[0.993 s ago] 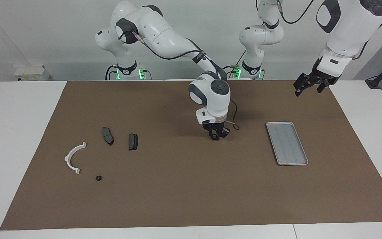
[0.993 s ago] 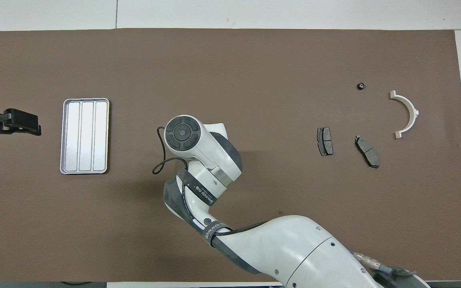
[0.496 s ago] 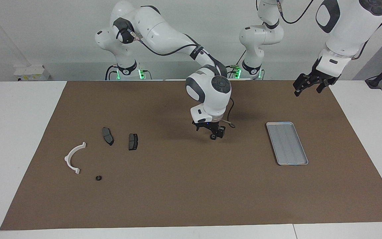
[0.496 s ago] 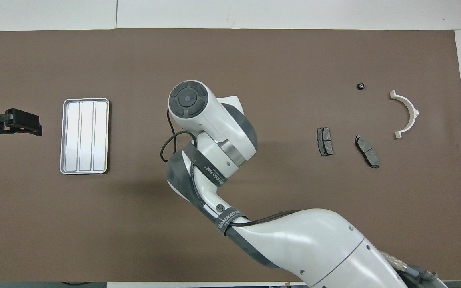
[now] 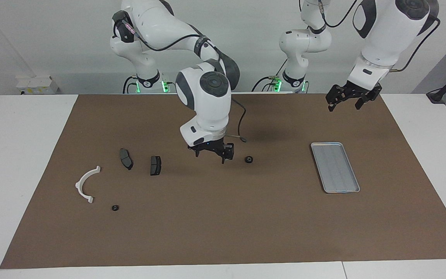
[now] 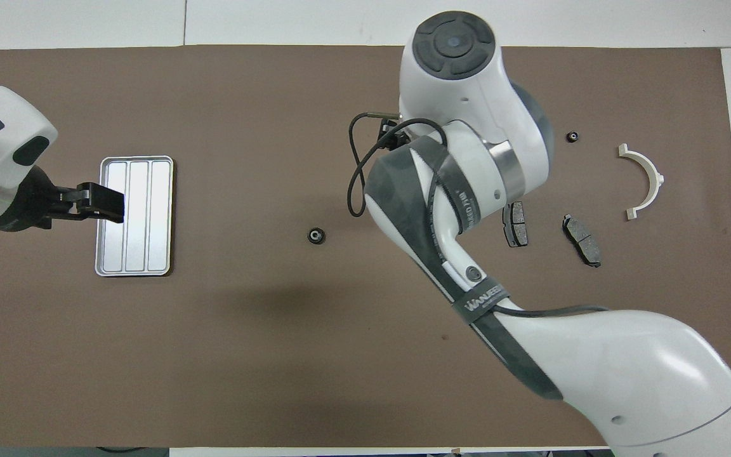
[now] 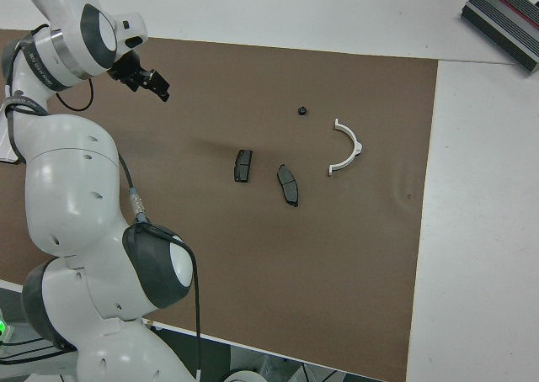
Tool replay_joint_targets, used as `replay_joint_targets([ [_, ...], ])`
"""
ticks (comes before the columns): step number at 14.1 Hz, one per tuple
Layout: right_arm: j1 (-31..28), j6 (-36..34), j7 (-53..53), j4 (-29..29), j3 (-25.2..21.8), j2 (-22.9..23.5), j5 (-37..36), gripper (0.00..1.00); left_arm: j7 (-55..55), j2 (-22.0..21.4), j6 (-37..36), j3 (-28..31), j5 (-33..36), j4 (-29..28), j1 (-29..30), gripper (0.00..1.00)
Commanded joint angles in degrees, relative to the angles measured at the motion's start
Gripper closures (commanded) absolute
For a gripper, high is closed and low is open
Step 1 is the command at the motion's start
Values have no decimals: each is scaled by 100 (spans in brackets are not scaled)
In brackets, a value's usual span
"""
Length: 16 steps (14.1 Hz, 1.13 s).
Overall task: Pick bearing gear from pile to tray
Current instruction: 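Return the right gripper to the pile while the left gripper reaches the bearing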
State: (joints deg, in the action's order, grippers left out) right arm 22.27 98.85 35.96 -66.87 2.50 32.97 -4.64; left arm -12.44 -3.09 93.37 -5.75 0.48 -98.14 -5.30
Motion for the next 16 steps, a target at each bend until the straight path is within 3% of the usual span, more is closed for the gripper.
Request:
replay_joint_targets([
  [1, -608, 108, -1367, -194, 93, -36, -72, 0, -1037, -184, 479, 39, -57, -373, -497, 0],
  [3, -1012, 441, -2168, -457, 93, -89, -72, 0, -1523, 61, 734, 39, -144, -355, -813, 0],
  [5, -1373, 1045, -2959, -1062, 93, -290, -81, 0, -2136, 596, 1024, 48, -189, -215, -1260, 0],
  [8, -1813, 1970, -3471, -1976, 84, -546, -81, 0, -2956, 1352, 1893, 56, -119, -188, -1877, 0],
  [10, -2155, 2348, -3674, -2206, 92, -459, -81, 0, -3227, 1940, 2166, 74, 4, -145, -2236, 0],
  [12, -2445, 2787, -3920, -2417, 93, -345, -81, 0, -3572, 2093, 2466, 83, 206, -231, -2300, 0],
  [16, -2561, 2816, -3413, -2366, 93, -160, 25, 0, -3756, 2145, 3475, 83, 198, -890, -2361, 0],
])
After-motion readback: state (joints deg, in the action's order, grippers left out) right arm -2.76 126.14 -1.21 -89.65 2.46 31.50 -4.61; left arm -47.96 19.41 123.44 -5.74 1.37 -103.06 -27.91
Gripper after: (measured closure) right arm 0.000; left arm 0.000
